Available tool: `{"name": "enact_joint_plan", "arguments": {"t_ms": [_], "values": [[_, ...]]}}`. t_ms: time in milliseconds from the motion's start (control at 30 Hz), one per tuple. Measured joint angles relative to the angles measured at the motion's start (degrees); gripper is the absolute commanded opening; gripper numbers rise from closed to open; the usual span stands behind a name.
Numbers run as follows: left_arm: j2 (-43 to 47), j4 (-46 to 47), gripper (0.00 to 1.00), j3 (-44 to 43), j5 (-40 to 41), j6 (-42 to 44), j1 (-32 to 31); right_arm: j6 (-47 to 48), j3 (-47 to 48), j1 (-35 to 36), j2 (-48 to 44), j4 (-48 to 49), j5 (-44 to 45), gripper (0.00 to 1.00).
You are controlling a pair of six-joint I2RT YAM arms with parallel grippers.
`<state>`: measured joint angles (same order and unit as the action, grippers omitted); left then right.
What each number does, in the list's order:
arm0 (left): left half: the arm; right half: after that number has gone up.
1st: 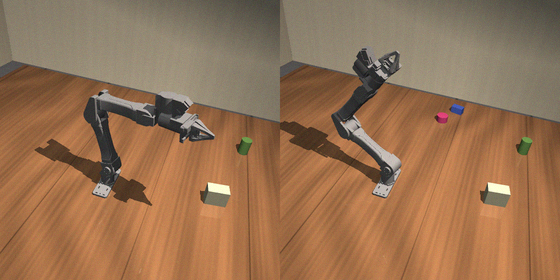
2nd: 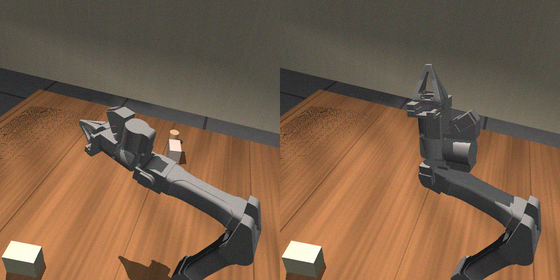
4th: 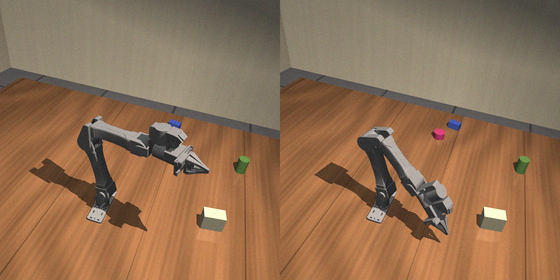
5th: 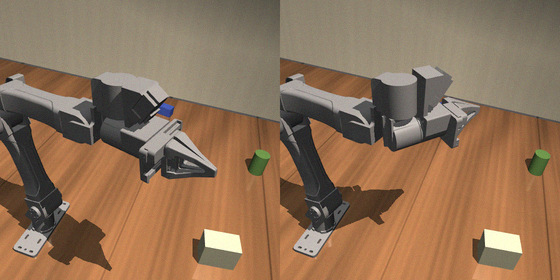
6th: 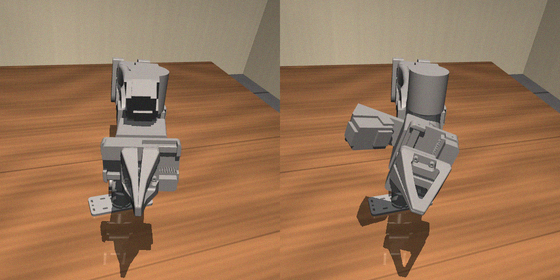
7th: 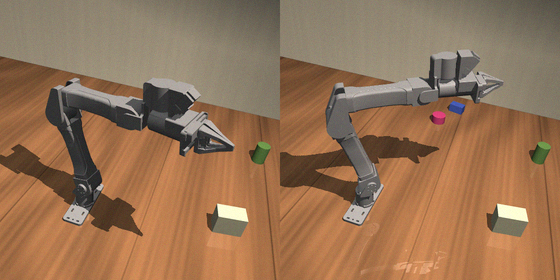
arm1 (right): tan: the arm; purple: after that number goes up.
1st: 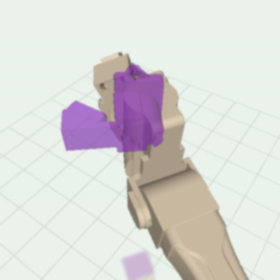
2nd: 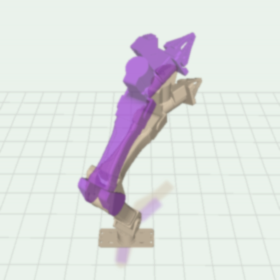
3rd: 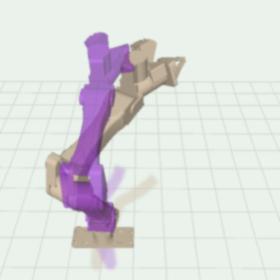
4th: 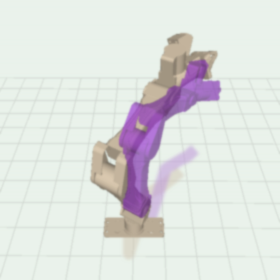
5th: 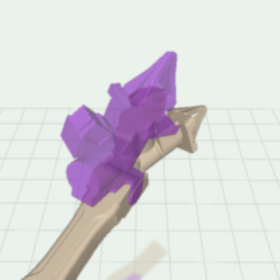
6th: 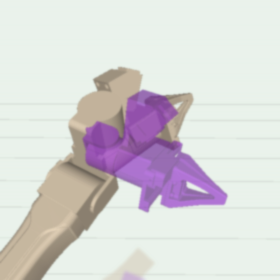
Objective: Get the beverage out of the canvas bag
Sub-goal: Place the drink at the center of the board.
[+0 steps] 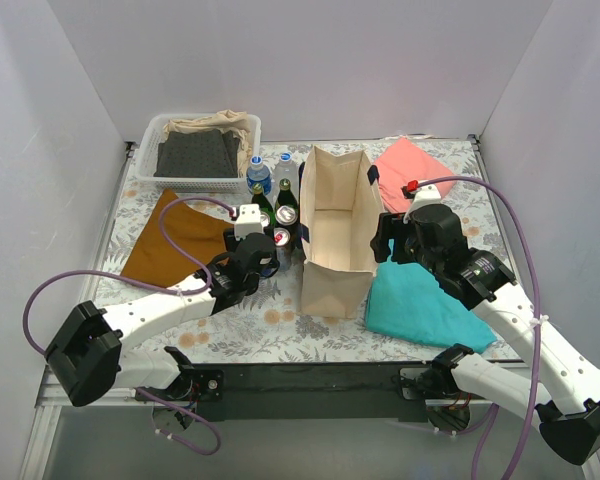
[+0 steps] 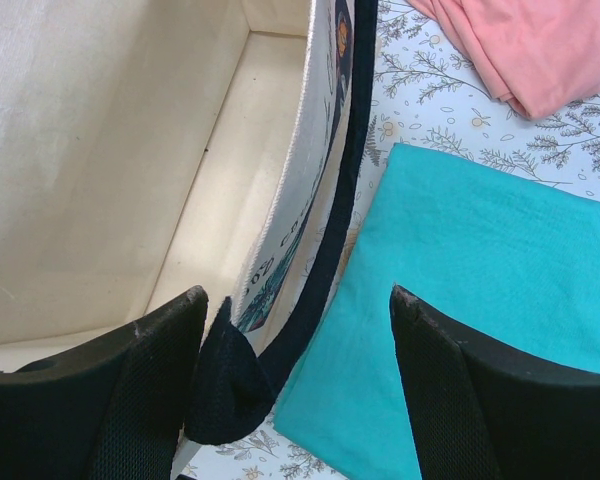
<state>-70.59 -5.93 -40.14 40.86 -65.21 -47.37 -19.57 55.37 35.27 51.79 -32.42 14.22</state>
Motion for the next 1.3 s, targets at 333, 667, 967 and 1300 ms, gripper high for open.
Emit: {"name": "enact_joint_plan", "arguments": {"t_ms": [333, 667, 967, 1300], "values": [[-1.22, 0.11, 0.59, 0.00, -0.42, -0.46, -0.02, 0.00, 0.00, 0.00, 0.00, 0.00, 0.00, 0.79], [-1.16, -0.59, 0.64, 0.00, -0.35, -0.48, -0.02, 0.00, 0.00, 0.00, 0.00, 0.00, 0.02, 0.79], [0.87, -2.49, 0.73, -0.61, 0.39, -0.17, -0.02, -0.07, 0.00, 0.00, 0.00, 0.00, 0.00, 0.79], [4.92, -4.85, 0.78, -3.61, 1.77, 0.15, -0.02, -0.17, 0.00, 0.00, 0.00, 0.00, 0.00, 0.79]]}}
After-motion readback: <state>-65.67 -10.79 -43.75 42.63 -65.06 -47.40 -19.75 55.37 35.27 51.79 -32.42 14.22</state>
